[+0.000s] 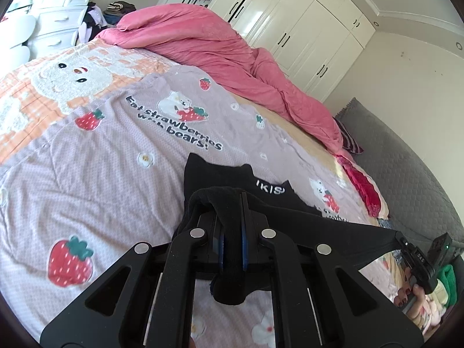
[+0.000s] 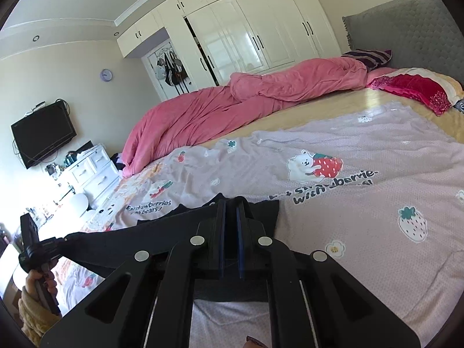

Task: Fold small clothes
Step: 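Lift the hem with both tools and carry it toward the collar, then lower the hem near the collar and open the left tool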

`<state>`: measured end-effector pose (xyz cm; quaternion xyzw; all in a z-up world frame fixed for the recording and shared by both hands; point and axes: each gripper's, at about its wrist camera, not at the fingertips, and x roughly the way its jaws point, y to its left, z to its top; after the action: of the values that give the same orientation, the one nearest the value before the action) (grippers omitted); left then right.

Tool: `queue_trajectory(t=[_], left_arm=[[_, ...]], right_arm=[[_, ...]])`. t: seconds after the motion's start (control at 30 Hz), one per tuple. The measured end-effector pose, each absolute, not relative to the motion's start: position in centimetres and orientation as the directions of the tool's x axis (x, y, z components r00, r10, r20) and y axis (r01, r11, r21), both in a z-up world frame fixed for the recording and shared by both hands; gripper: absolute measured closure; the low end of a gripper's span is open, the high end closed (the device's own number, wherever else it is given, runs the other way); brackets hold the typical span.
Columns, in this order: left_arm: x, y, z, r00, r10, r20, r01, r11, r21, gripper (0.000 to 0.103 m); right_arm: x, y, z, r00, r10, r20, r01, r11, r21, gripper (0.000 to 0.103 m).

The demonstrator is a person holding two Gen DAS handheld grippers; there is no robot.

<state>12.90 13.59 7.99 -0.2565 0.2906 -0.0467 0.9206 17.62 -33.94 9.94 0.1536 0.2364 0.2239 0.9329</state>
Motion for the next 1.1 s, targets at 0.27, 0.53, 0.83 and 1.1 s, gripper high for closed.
queue_trajectory(t=[0.27,0.53,0.83,1.1], left_arm=[[16.9,13.6,7.1,0.837,-0.199,-0.509,-0.111,0.850,-0.515,0.101],[20.3,14.2,4.6,0.828,-0.203,-0.523,-0.165,0.803,-0.573,0.101],[23.2,14.3,1.1,0.787,-0.188,-0.587,-0.205,0.819,-0.536,0.099],[22.5,14.1,0.7,0.780,-0.153,-0.607,-0.207,0.852,-0.481,0.053]], right_arm=[[21.7,-32.2,9.1,0.792,0.445,-0.418,-0.318,0.886,0.338,0.097],[25.0,-31.0,6.8,0.775,0.403,-0.487,-0.275,0.909,0.314,0.097],[27.0,-30.2,4.1,0.748,0.378,-0.545,-0.247,0.921,0.301,0.097],[27.4,-29.5,2.4,0.737,0.348,-0.580,-0.212,0.933,0.290,0.076]])
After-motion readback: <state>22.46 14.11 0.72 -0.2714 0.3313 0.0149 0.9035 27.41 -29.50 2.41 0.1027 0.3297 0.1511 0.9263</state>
